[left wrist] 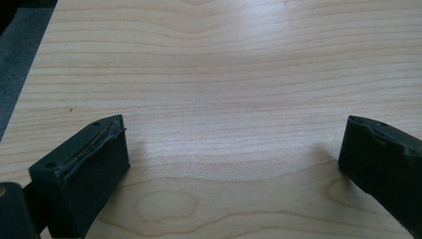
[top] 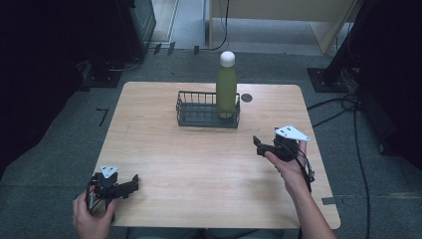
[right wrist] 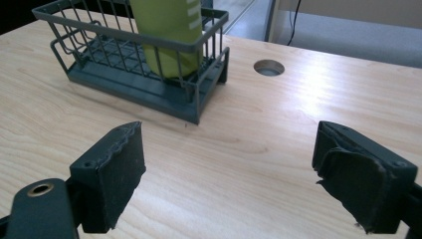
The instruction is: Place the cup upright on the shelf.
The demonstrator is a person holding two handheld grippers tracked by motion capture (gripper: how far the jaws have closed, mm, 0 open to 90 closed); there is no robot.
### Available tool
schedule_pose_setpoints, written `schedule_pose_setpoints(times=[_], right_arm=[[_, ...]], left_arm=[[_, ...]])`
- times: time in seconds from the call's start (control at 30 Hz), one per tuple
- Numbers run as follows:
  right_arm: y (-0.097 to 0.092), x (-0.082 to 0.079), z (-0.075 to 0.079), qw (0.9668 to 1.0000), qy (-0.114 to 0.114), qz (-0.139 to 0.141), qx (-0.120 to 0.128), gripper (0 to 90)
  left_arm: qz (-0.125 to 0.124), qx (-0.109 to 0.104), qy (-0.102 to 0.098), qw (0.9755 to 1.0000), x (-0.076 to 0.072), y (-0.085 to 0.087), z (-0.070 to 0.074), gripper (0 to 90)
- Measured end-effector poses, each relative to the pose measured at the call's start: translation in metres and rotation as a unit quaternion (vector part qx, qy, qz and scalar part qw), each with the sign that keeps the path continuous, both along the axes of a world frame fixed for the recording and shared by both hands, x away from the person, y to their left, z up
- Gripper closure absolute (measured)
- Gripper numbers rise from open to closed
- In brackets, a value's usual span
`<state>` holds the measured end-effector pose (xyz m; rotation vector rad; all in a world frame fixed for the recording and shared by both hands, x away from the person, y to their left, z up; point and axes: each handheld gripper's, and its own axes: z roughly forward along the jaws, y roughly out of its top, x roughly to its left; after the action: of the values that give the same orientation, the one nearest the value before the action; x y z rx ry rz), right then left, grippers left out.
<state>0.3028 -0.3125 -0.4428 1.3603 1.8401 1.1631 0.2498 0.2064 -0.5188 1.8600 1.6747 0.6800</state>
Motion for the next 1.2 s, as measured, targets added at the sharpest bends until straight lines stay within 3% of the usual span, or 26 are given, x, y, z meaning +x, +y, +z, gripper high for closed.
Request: schedule_pose_setpoints(times=[0.63,1.2], right_arm=[[-0.039,-0.032,-0.028,0.9992,0.022,-0.033,0.0,12.7],[-0.071,-0.057,-0.058,0.9951,0.06,-0.079,-0.009,7.1]], left_arm=[[-0.001,0.001,0.001,1.0,0.0,0.0,0.0,0.0],[-0.001,0.001,0.001,1.0,0.0,0.0,0.0,0.0]])
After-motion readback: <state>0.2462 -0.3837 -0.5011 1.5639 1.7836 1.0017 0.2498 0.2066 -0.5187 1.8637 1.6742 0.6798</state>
